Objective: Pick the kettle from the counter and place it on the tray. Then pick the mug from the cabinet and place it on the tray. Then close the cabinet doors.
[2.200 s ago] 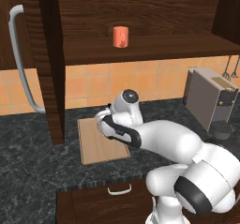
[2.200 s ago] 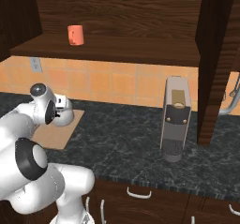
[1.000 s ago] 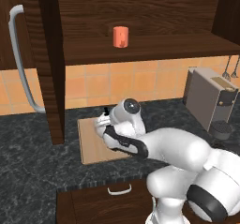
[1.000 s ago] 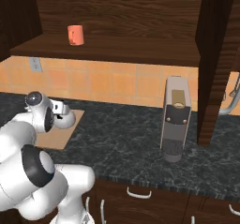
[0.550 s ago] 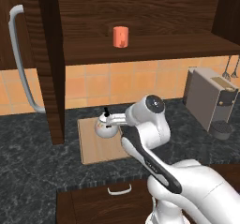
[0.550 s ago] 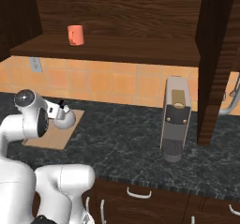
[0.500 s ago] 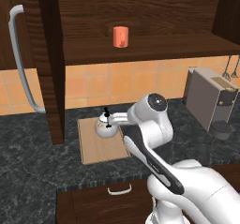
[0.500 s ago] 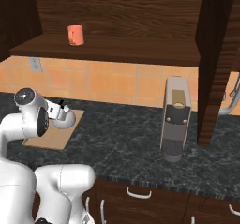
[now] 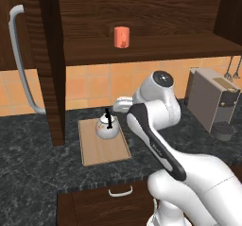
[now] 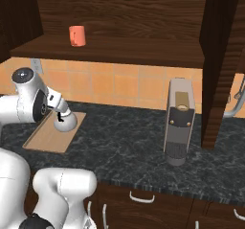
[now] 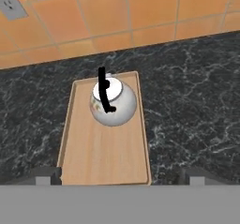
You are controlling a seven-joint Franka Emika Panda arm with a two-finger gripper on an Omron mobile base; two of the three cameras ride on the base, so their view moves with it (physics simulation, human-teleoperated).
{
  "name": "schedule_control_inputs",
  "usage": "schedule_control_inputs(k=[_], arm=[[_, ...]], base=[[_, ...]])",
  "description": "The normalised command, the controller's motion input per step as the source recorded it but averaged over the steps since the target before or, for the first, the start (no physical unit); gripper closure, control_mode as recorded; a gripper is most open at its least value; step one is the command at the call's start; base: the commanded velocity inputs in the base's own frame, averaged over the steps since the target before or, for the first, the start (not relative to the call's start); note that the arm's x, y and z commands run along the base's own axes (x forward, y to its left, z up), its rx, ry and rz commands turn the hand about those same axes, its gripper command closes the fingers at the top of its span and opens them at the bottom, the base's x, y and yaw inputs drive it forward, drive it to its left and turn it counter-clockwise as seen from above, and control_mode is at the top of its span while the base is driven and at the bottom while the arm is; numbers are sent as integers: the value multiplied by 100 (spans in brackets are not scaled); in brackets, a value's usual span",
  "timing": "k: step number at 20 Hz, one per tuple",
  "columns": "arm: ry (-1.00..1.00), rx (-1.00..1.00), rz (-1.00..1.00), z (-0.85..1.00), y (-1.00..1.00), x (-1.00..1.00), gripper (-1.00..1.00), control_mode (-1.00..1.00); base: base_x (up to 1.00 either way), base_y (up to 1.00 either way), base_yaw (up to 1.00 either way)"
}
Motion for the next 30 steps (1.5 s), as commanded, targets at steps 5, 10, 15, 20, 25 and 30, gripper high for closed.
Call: schedule_control_inputs(k=[5,10,15,20,25,30], arm=[[0,0,-3,100,-8,0,-100,-100],[2,0,-2,80,-2,0,-100,-100],[-11,7,1,38,-16,10,-100,-100],[-38,0,0,62,-13,30,-100,-100],[-35,-1,0,12,0,34,-100,-100],[-2,0,0,36,-25,35,-100,-100]], base=[[0,0,0],[0,0,0],[0,0,0],[0,0,0],[0,0,0],[0,0,0]])
